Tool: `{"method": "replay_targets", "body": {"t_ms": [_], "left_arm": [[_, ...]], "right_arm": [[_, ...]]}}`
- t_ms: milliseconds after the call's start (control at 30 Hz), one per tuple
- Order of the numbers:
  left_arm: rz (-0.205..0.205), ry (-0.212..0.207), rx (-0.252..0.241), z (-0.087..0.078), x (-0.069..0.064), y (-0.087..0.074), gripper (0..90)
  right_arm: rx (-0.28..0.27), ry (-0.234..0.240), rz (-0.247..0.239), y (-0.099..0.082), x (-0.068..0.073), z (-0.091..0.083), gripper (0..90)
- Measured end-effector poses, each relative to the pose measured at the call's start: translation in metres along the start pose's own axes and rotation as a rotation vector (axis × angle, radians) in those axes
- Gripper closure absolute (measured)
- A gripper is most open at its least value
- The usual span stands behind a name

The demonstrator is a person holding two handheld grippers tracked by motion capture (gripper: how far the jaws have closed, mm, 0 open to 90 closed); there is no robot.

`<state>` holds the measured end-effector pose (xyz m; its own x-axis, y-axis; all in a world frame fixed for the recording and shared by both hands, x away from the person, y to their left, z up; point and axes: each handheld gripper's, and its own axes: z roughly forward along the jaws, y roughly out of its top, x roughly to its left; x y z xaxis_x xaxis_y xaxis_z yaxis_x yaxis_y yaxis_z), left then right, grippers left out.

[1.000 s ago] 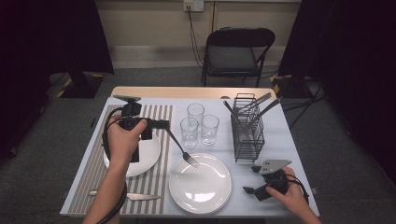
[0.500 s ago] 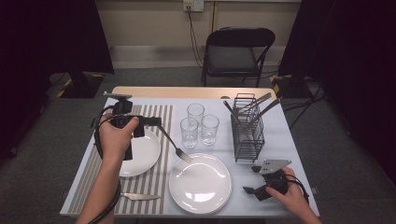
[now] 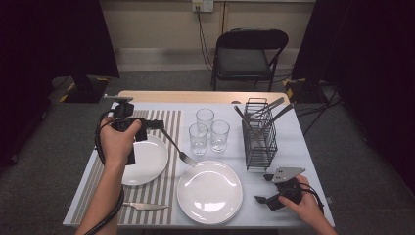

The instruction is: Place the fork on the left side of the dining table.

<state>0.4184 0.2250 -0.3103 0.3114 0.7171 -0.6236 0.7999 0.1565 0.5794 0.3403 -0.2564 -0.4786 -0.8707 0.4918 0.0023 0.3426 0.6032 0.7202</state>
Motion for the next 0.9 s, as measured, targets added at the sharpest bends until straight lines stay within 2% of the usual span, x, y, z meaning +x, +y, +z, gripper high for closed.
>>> {"method": "replay_targets", "body": {"t_ms": [167,200,233,633,900], "left_arm": [[0.003,0.023,-0.003,0.000,0.004,0.001,87.0],[-0.004,0.014,-0.005,0.000,0.004,0.002,87.0],[-0.001,0.029,-0.007,-0.001,0.005,0.003,87.0],[-0.020,0.057,-0.036,-0.005,0.016,0.007,87.0],[-0.030,0.063,-0.035,-0.005,0.022,0.009,87.0]], "right_arm": [[0.000,0.000,0.000,0.000,0.000,0.000,13.3],[0.000,0.000,0.000,0.000,0.000,0.000,13.3],[0.000,0.000,0.000,0.000,0.000,0.000,13.3],[0.000,0.000,0.001,0.000,0.000,0.000,13.3],[0.000,0.000,0.001,0.000,0.000,0.000,13.3]]}}
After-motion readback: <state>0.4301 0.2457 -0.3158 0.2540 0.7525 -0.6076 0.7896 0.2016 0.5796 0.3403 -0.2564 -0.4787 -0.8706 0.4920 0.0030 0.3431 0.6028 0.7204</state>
